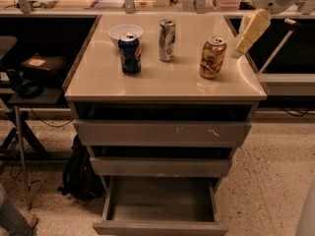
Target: Place orange can into bottom drawer
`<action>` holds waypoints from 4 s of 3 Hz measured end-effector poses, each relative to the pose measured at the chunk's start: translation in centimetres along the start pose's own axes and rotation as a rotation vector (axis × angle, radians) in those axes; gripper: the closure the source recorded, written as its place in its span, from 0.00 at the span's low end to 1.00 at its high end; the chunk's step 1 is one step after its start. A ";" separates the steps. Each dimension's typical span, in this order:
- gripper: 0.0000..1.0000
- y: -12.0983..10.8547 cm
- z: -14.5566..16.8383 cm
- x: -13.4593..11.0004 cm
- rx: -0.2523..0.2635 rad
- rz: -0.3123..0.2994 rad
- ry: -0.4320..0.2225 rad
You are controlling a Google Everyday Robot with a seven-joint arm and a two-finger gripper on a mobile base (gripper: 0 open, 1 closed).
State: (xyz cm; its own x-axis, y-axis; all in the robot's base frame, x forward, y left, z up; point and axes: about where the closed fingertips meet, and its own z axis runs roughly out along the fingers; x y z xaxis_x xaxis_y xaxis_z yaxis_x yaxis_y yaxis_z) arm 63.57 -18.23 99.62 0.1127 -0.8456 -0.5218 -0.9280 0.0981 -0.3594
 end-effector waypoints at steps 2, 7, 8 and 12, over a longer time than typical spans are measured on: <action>0.00 -5.1 -1.4 5.7 0.178 0.102 -0.111; 0.00 -3.0 8.0 10.2 0.006 0.259 -0.337; 0.00 -2.9 8.9 10.3 -0.012 0.264 -0.346; 0.00 -3.2 14.2 9.1 -0.054 0.256 -0.477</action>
Offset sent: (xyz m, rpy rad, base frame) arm 0.0933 -0.1126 0.0123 0.2956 -0.1674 -0.1956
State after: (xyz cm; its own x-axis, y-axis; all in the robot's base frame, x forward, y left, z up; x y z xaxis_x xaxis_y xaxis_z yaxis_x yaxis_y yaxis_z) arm 72.58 -18.78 85.08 0.0173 -0.4648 -0.8852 -0.9625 0.2319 -0.1406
